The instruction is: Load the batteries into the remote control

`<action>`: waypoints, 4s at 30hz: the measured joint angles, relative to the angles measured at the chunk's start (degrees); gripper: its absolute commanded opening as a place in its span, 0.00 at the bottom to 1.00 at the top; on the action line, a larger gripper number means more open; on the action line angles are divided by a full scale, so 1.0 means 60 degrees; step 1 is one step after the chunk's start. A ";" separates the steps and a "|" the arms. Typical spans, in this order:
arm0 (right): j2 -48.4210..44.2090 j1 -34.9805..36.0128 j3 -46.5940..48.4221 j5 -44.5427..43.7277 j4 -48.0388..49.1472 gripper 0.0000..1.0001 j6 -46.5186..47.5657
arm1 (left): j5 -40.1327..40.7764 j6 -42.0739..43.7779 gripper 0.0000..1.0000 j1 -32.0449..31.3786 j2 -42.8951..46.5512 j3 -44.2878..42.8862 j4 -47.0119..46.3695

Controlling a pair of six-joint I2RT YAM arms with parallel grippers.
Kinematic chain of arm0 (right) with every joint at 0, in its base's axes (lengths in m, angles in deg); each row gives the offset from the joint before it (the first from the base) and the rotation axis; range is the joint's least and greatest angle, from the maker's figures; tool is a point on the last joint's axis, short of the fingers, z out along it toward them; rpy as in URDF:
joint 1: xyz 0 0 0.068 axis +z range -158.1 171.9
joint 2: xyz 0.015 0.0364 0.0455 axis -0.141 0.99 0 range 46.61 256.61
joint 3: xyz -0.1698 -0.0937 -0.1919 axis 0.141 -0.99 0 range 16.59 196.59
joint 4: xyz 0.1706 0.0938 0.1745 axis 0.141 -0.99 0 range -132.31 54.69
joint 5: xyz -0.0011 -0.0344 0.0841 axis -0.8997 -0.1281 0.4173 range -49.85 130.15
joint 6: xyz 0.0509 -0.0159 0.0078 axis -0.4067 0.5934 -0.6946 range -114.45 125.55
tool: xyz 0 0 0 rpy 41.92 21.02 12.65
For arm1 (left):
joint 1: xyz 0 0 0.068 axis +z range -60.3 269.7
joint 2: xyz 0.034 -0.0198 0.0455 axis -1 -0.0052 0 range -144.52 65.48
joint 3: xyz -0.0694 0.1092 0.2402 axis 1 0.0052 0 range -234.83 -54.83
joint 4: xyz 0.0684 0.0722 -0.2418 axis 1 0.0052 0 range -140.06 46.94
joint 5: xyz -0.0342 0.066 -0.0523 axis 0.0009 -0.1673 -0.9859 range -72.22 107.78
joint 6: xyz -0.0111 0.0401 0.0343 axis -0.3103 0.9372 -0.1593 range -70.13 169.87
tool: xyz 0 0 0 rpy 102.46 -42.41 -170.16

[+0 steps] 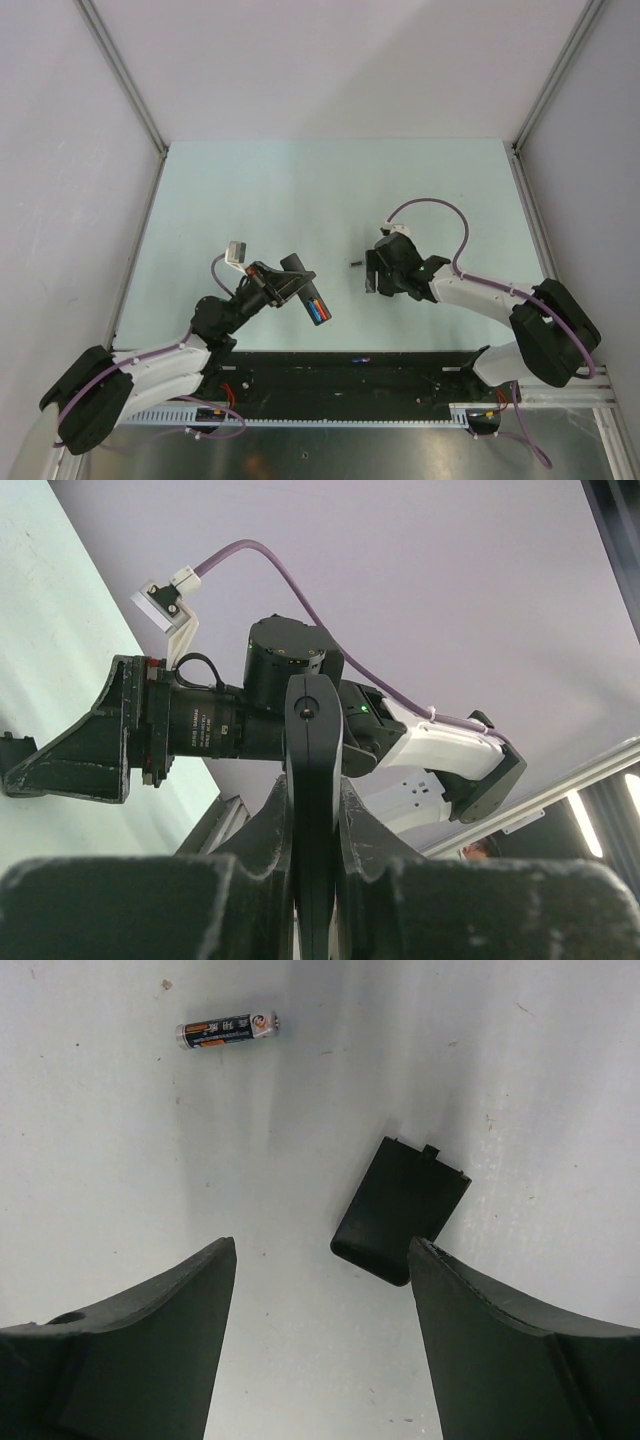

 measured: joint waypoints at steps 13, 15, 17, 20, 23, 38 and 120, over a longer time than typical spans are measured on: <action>0.0423 -0.0135 0.0000 0.0004 -0.0022 0.75 0.0004 | 0.0000 0.0000 0.00 0.0000 0.0000 0.0000 0.0004; 0.0441 -0.0146 0.0000 0.0000 -0.0044 0.75 0.0004 | 0.0000 0.0000 0.00 0.0000 0.0000 0.0000 0.0004; 0.0444 -0.0160 0.0000 0.0000 -0.0044 0.75 0.0007 | 0.0000 0.0000 0.00 0.0000 0.0000 0.0000 0.0004; 0.0474 -0.0178 -0.0004 0.0000 -0.0044 0.75 0.0007 | 0.0000 0.0000 0.00 0.0000 0.0000 0.0000 0.0004; 0.0525 -0.0197 -0.0033 0.0000 -0.0040 0.75 0.0007 | 0.0000 0.0000 0.00 0.0000 0.0000 0.0000 0.0004; 0.0579 -0.0404 -0.0168 0.0018 0.0018 0.63 0.0004 | -0.0004 0.0000 0.00 0.0000 -0.0084 0.0000 0.0018; 0.0954 0.0834 0.0368 -0.1031 -0.1297 0.63 -0.1107 | -0.0007 0.0004 0.00 -0.0120 -0.0098 0.0000 0.0047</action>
